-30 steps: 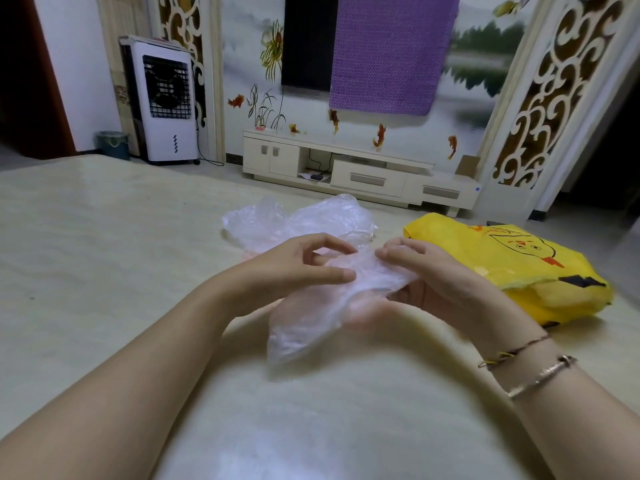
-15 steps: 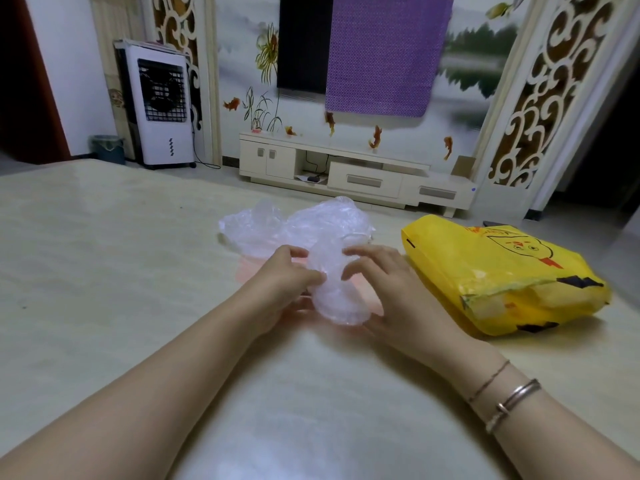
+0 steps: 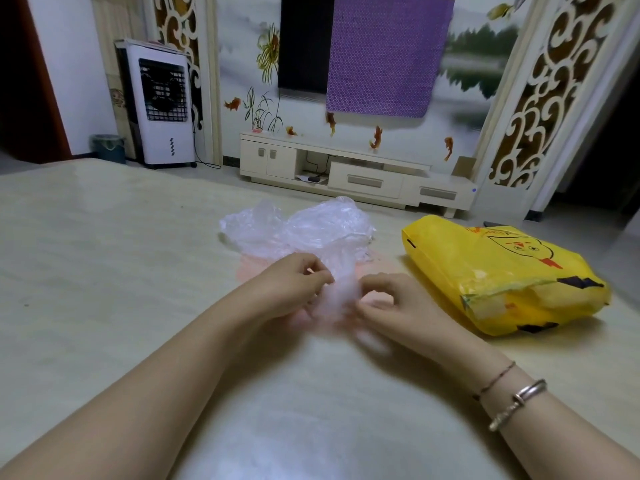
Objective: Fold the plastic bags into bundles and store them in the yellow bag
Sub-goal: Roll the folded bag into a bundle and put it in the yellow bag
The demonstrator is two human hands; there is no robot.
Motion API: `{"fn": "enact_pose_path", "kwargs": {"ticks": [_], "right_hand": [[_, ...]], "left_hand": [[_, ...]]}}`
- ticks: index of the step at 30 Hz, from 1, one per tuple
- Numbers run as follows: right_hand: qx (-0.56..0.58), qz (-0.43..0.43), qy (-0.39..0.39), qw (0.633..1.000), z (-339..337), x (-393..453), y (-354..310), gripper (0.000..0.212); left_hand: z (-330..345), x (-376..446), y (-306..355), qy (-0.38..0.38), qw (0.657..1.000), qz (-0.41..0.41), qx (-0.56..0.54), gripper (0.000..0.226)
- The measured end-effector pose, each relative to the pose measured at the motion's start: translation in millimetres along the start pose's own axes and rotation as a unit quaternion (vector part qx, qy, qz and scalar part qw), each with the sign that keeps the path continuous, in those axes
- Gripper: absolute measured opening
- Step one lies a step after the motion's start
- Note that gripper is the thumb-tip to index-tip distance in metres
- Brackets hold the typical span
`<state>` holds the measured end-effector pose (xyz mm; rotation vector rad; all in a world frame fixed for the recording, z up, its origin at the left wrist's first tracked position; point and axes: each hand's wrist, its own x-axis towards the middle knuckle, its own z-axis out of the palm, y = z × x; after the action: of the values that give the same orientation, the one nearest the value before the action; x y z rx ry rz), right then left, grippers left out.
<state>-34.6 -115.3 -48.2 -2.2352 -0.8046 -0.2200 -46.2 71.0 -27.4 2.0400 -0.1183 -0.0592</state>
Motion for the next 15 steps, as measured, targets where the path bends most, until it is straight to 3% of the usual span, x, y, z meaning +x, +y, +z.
{"fn": "enact_pose_path", "kwargs": {"ticks": [5, 9, 12, 15], "right_hand": [[0.042, 0.097, 0.09, 0.99, 4, 14, 0, 0.03], [-0.033, 0.164, 0.093, 0.981, 10, 18, 5, 0.024], [-0.056, 0.137, 0.105, 0.983, 11, 16, 3, 0.022], [-0.052, 0.051, 0.119, 0.99, 7, 12, -7, 0.016]], "left_hand": [[3, 3, -1, 0.015, 0.998, -0.041, 0.05, 0.053], [6, 10, -8, 0.041, 0.995, -0.043, 0.075, 0.031], [9, 14, -12, 0.056, 0.994, -0.056, 0.072, 0.03], [11, 16, -12, 0.071, 0.993, -0.06, 0.069, 0.033]]}}
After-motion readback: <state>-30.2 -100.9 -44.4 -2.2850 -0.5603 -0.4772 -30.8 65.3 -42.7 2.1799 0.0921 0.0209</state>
